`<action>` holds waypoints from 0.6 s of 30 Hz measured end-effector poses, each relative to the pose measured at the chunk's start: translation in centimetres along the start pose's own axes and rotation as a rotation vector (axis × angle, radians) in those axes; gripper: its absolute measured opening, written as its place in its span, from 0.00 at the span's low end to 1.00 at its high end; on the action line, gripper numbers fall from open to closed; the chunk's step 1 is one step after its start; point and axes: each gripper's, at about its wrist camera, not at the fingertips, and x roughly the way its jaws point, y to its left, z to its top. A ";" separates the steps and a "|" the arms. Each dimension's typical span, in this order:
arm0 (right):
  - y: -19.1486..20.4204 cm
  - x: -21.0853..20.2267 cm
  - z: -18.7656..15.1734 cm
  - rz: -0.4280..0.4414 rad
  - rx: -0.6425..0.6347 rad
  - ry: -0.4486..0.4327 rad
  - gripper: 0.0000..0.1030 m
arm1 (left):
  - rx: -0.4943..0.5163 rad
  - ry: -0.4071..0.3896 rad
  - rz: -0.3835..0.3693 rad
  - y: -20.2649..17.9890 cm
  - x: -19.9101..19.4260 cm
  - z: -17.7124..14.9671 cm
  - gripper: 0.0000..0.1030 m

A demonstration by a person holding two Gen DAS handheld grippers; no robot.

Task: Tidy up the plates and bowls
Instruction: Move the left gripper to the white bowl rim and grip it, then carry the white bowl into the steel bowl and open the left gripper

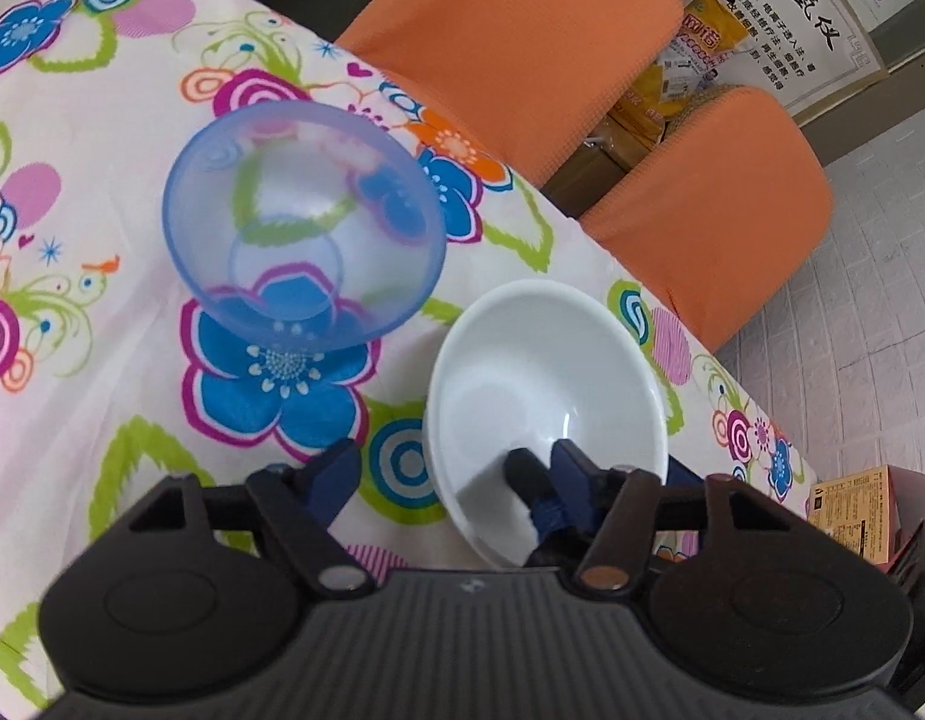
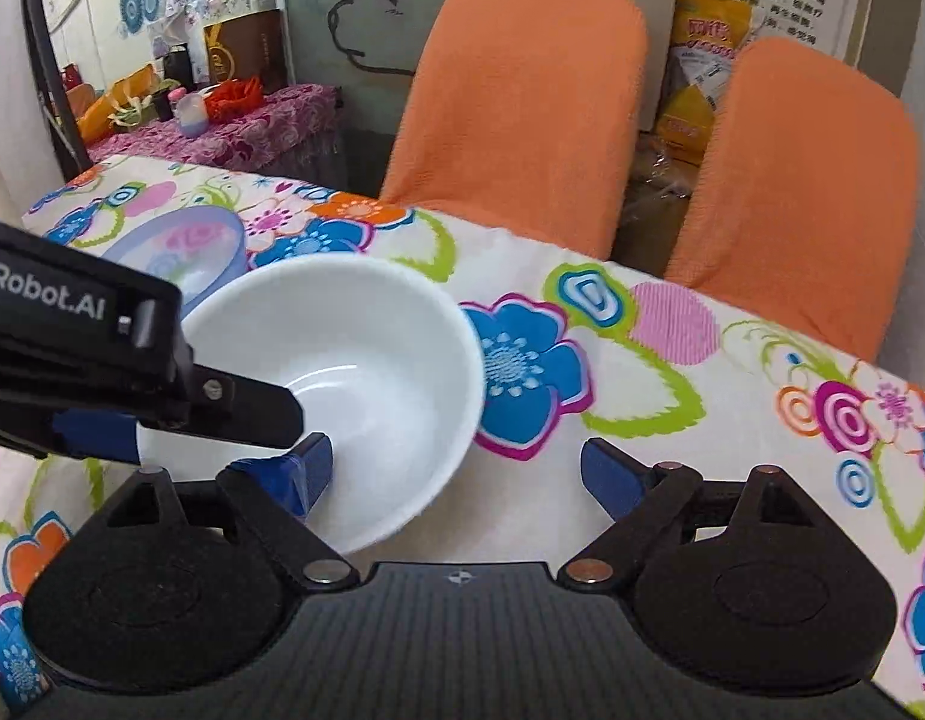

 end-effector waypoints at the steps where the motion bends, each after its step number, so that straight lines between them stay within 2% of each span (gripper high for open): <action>1: 0.0 0.0 -0.1 0.028 0.015 -0.002 0.75 | 0.019 0.000 0.000 -0.1 -0.1 0.0 0.47; 2: 0.4 0.0 -0.1 0.034 0.007 -0.004 0.74 | 0.044 0.010 0.004 -0.4 0.2 0.0 0.42; 3: 0.8 -0.2 -0.1 0.049 -0.009 -0.001 0.73 | 0.066 0.021 0.006 -0.6 0.4 0.0 0.29; 4: 1.3 -0.3 -0.1 0.074 -0.025 0.006 0.73 | 0.082 0.032 0.005 -0.7 0.5 0.0 0.20; 10: 3.1 -3.6 -0.2 0.078 -0.064 -0.029 0.72 | 0.149 0.038 0.009 -1.2 -1.0 -0.9 0.19; 14: 3.0 -5.3 -0.7 0.083 -0.004 0.006 0.73 | 0.183 0.051 0.001 -1.7 -2.7 -2.3 0.19; 18: 2.7 -8.5 -2.7 0.110 0.060 0.045 0.74 | 0.228 0.088 -0.012 -2.4 -4.8 -5.2 0.19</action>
